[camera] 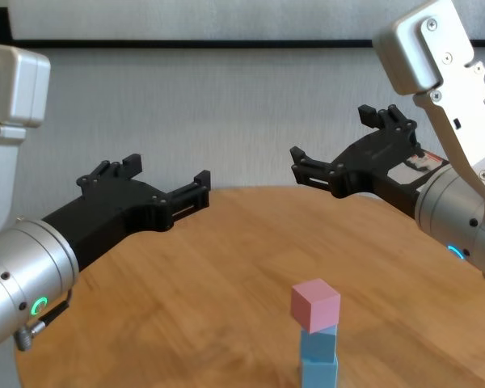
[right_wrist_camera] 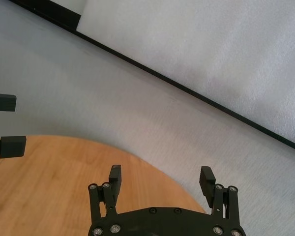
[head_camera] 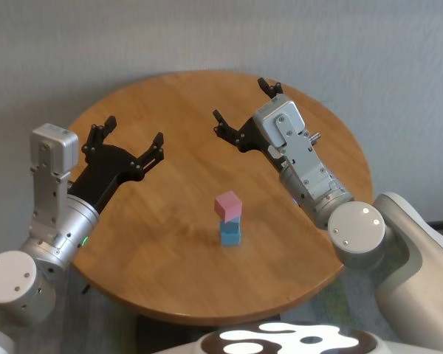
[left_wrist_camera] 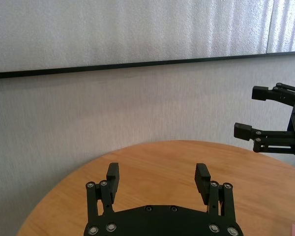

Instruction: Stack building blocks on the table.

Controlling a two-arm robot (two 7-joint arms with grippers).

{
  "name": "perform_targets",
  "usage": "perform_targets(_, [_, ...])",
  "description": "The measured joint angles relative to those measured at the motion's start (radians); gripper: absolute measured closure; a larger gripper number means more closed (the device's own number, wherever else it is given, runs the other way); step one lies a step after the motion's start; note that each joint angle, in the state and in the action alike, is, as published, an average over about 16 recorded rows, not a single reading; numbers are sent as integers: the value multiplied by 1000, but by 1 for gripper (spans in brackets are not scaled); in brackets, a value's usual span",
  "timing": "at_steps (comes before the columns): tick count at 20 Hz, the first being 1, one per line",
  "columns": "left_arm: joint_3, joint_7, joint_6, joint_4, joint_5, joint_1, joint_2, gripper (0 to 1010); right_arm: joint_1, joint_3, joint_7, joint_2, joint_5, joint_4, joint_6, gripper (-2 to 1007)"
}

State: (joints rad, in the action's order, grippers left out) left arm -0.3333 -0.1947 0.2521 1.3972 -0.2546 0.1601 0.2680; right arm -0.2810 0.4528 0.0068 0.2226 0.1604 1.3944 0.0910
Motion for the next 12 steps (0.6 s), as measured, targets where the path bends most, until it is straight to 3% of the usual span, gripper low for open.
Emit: perform_targets(12, [-1, -3, -2, 1, -3, 0, 2, 10, 0, 1, -1, 0, -1, 0, -1, 0])
